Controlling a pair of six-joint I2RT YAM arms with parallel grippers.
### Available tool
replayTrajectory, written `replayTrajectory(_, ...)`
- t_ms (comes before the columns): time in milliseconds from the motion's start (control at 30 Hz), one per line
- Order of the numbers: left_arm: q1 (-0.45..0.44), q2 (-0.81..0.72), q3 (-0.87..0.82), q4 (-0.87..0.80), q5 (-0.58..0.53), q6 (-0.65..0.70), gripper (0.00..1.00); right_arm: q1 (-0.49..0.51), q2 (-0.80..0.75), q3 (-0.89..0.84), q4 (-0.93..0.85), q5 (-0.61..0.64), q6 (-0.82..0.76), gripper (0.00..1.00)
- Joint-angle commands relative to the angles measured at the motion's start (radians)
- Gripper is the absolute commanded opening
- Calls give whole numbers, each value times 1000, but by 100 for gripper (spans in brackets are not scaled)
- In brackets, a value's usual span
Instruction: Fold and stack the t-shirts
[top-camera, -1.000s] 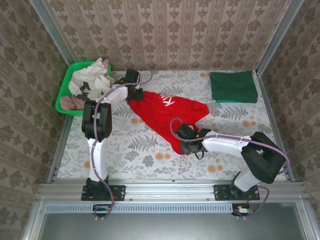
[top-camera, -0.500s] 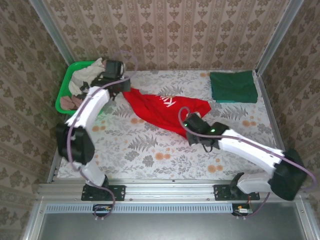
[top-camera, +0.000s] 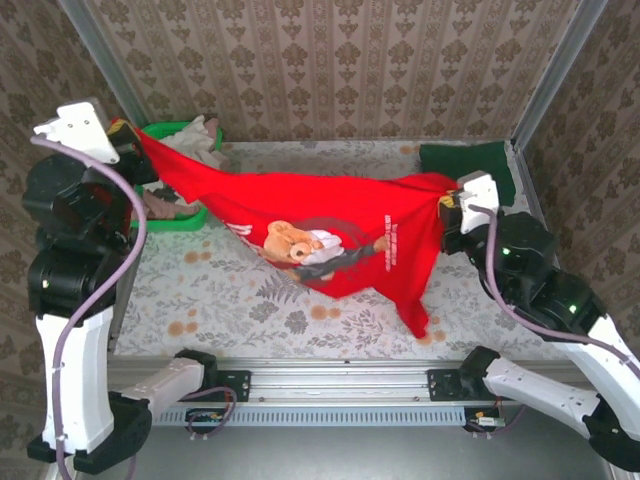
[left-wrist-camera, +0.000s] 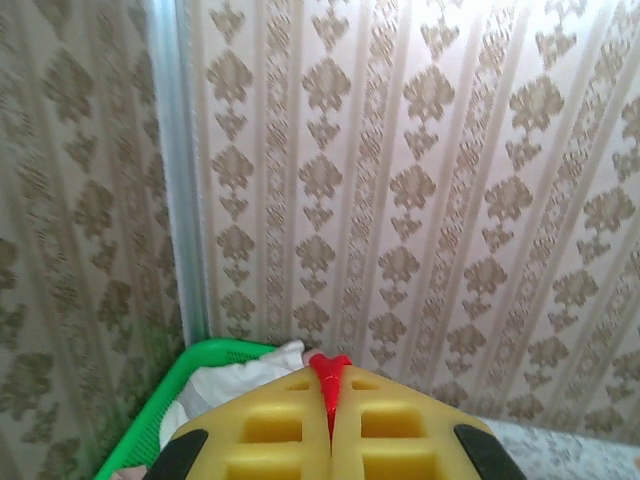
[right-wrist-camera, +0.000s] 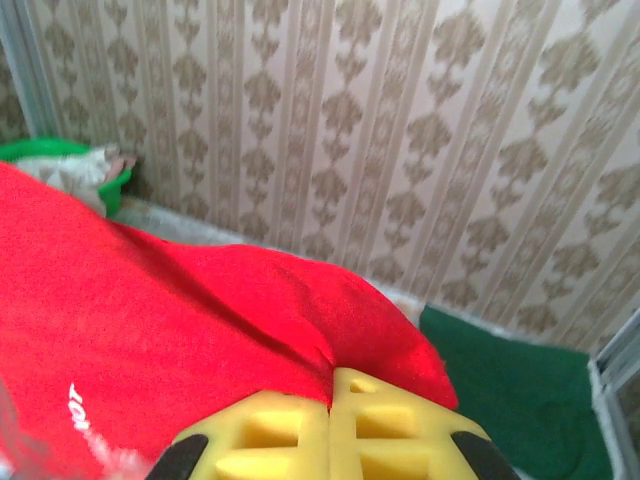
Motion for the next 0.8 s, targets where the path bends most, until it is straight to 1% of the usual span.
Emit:
replayTrajectory(0, 7, 2, 9, -12, -59, 41, 0, -8, -21, 41, 125, 99, -131, 0)
replayTrajectory(33, 7, 12, 9, -5, -62, 45, 0, -13, -10, 45, 149, 125, -147, 0)
replayTrajectory(100, 7, 53, 15, 4, -69, 51, 0, -39, 39, 70, 160, 138, -162, 0)
replayTrajectory(200, 7, 155, 18, 45, -45, 46, 0, -139, 173, 112, 132, 95, -121, 0)
replayTrajectory(267, 11, 264, 49, 66, -28, 44, 0, -241, 282, 138, 107, 82, -65, 0)
replayTrajectory(367, 28, 437, 115, 89, -1, 35, 0, -353, 422, 143, 115, 58, -5, 0)
replayTrajectory(467, 57, 625, 182, 115, 80, 18, 0, -417, 550, 135, 168, 11, 36, 0)
replayTrajectory(533, 64, 767, 275, 74, 101, 17, 0, -448, 627, 159, 171, -66, 65, 0)
replayTrajectory(567, 69, 846, 333, 47, 120, 18, 0, -455, 700, 173, 175, -101, 72, 0)
replayTrajectory(600, 71, 918, 392, 12, 131, 16, 2, -461, 746, 190, 178, -121, 71, 0)
replayTrajectory(633, 75, 1002, 471, -37, 155, 9, 7, -462, 803, 212, 181, -117, 71, 2)
replayTrajectory(667, 80, 1088, 556, -88, 186, 1, 15, -463, 867, 244, 167, -110, 71, 2)
replayTrajectory(700, 84, 1157, 636, -137, 210, -10, 27, -467, 920, 280, 150, -103, 73, 1)
replayTrajectory(733, 89, 1245, 729, -197, 223, -21, 41, -473, 979, 317, 136, -90, 76, 1)
replayTrajectory(767, 92, 1319, 840, -262, 231, -34, 56, -477, 1035, 361, 116, -80, 79, 6)
